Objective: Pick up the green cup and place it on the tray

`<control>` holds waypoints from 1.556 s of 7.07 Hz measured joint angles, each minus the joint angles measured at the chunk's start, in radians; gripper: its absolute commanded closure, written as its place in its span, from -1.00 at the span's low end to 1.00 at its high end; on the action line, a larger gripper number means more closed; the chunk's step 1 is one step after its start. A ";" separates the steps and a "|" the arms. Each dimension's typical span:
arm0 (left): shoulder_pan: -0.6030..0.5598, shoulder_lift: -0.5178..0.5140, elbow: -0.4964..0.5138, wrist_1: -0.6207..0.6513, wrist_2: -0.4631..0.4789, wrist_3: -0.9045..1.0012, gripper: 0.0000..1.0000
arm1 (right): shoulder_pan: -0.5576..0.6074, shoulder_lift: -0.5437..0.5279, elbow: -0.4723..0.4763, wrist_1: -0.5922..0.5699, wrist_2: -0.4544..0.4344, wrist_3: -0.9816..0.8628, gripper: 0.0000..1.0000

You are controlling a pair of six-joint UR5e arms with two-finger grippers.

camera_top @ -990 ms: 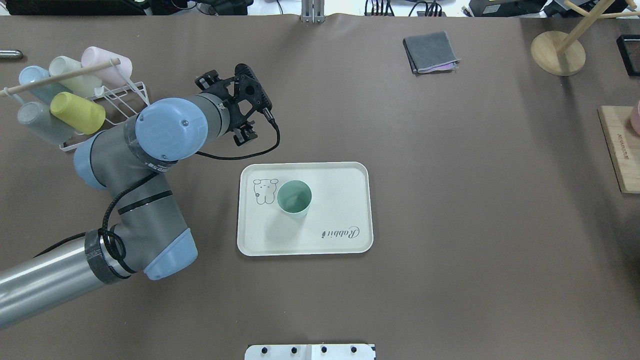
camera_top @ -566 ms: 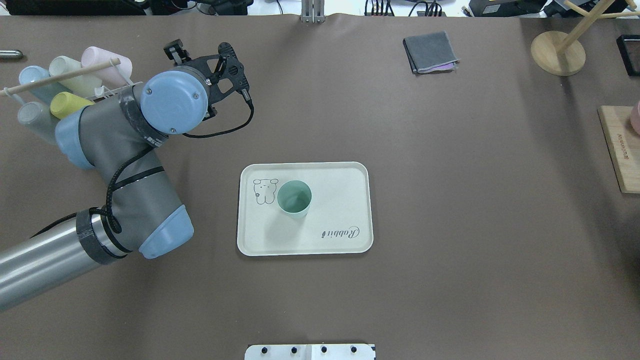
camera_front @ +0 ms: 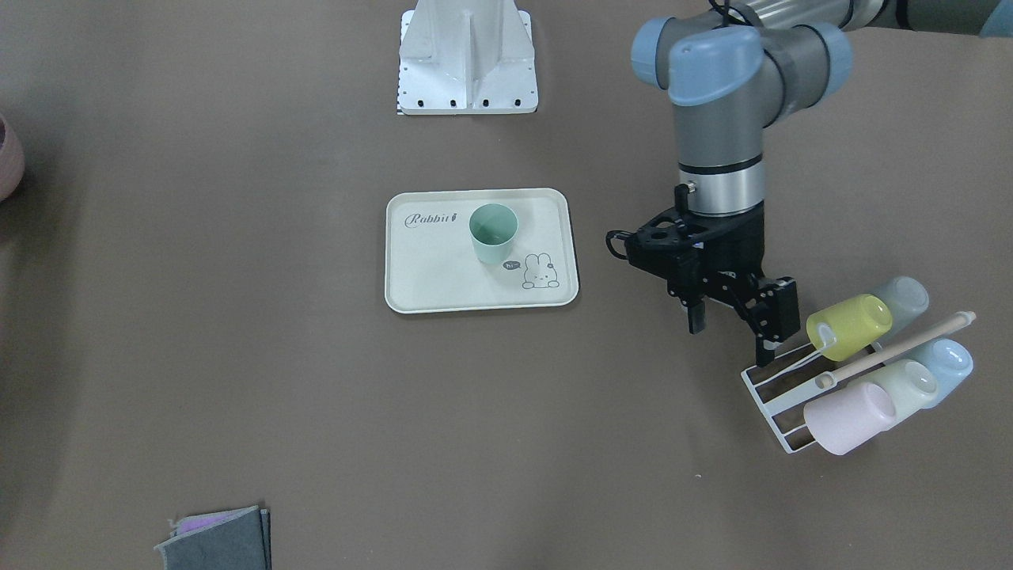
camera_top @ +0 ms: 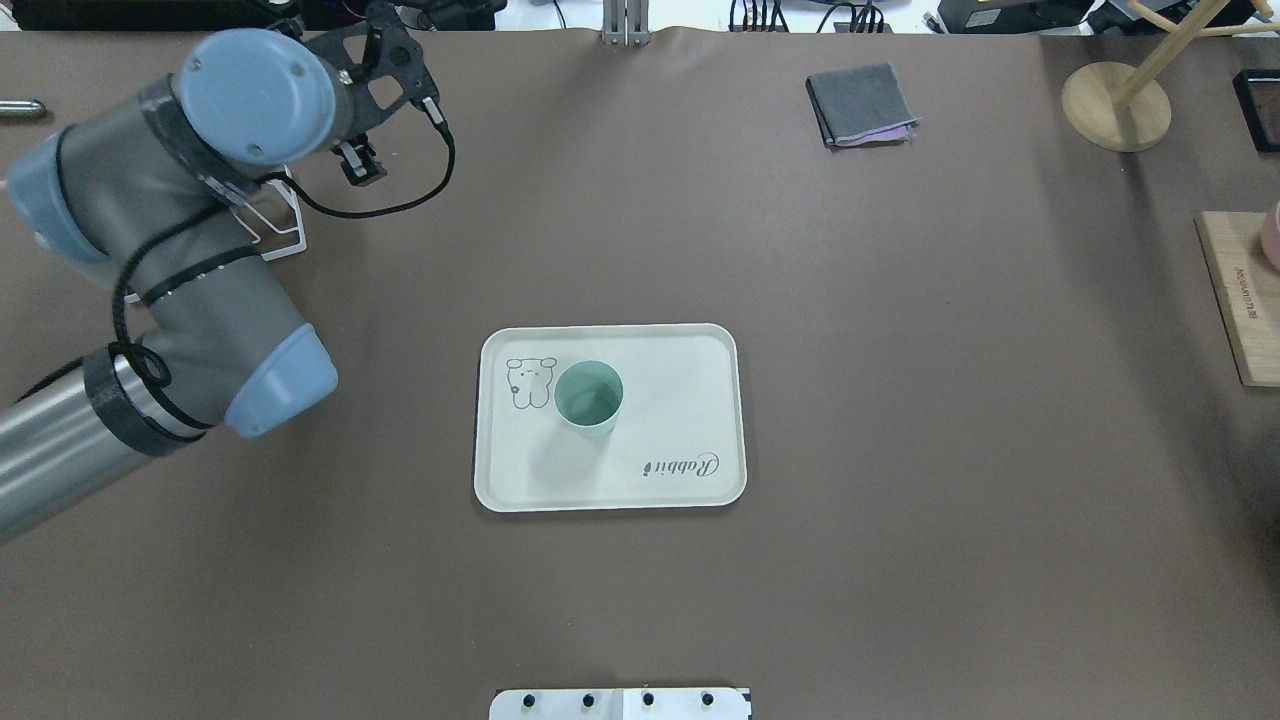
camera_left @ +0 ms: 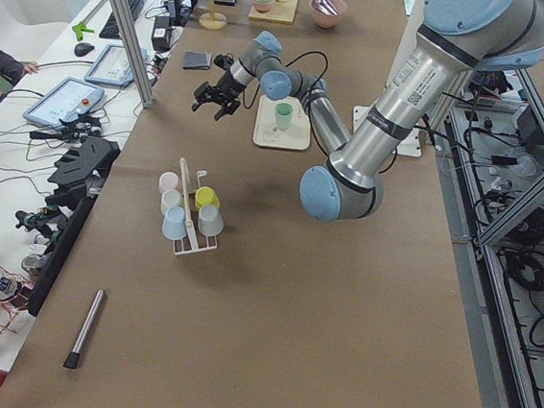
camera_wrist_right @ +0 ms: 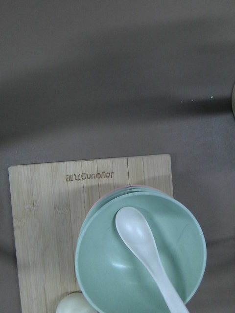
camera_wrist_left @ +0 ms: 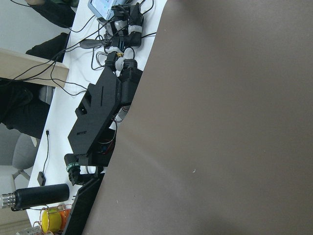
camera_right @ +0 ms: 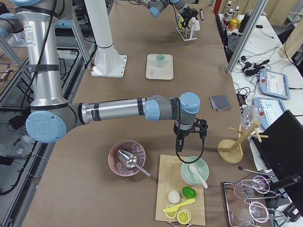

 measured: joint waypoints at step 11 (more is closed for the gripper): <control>-0.504 0.463 -0.048 0.092 -0.798 -0.177 -0.98 | 0.000 -0.008 0.006 0.000 -0.001 0.000 -1.00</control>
